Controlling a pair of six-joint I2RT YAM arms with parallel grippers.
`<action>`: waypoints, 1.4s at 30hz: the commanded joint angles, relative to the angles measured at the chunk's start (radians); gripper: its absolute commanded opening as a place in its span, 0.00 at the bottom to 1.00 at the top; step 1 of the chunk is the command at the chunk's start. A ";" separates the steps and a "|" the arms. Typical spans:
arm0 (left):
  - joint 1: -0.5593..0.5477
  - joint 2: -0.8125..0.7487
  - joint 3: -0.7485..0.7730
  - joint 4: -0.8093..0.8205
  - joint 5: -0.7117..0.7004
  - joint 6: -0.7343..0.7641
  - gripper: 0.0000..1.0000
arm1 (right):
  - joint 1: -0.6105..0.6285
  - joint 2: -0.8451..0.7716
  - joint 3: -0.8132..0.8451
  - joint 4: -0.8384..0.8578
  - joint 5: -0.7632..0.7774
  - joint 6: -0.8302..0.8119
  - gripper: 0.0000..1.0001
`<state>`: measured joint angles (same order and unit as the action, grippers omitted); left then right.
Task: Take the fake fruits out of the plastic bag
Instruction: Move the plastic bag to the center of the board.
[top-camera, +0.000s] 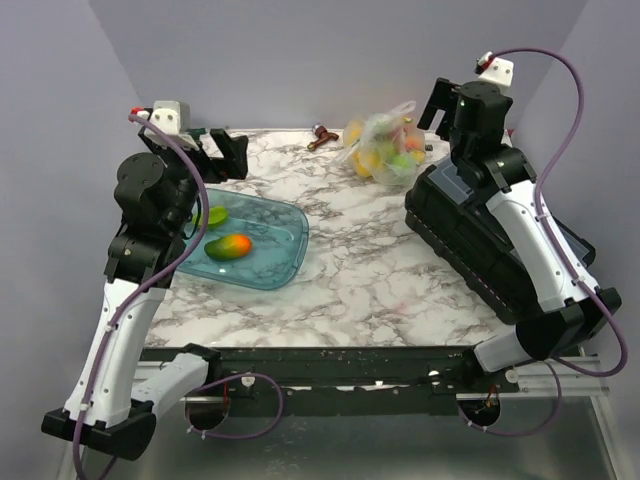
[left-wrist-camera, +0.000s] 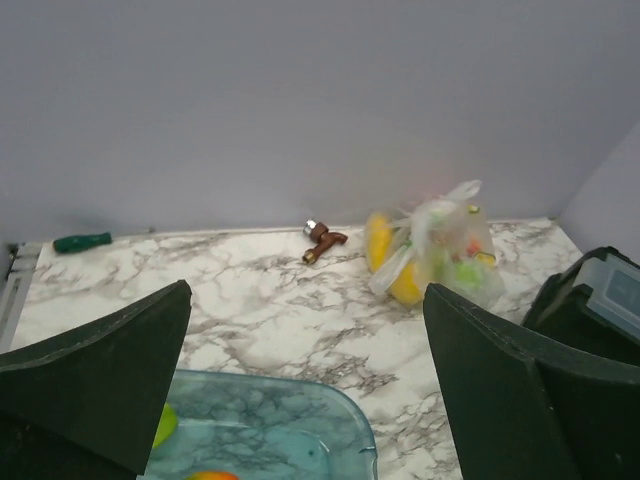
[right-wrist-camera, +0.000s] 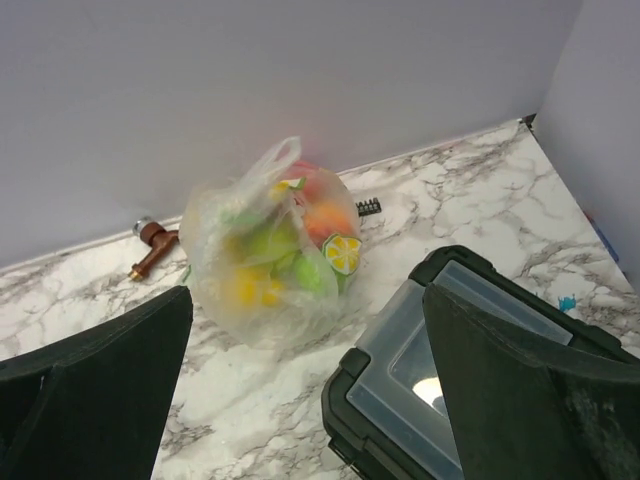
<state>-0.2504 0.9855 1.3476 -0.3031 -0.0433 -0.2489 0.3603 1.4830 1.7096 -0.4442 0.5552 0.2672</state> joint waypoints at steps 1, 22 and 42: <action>-0.100 0.014 -0.044 0.045 0.016 0.114 0.99 | 0.002 -0.001 -0.006 0.007 -0.047 0.036 1.00; -0.148 -0.088 -0.241 0.154 0.056 0.050 0.99 | 0.042 0.175 0.047 -0.010 -0.168 0.273 1.00; -0.015 0.003 -0.223 0.188 0.319 -0.127 0.99 | 0.063 0.605 0.248 0.204 -0.019 0.387 1.00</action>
<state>-0.3180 0.9524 1.1133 -0.1532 0.1463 -0.2924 0.4179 1.9984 1.8687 -0.2844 0.4534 0.6506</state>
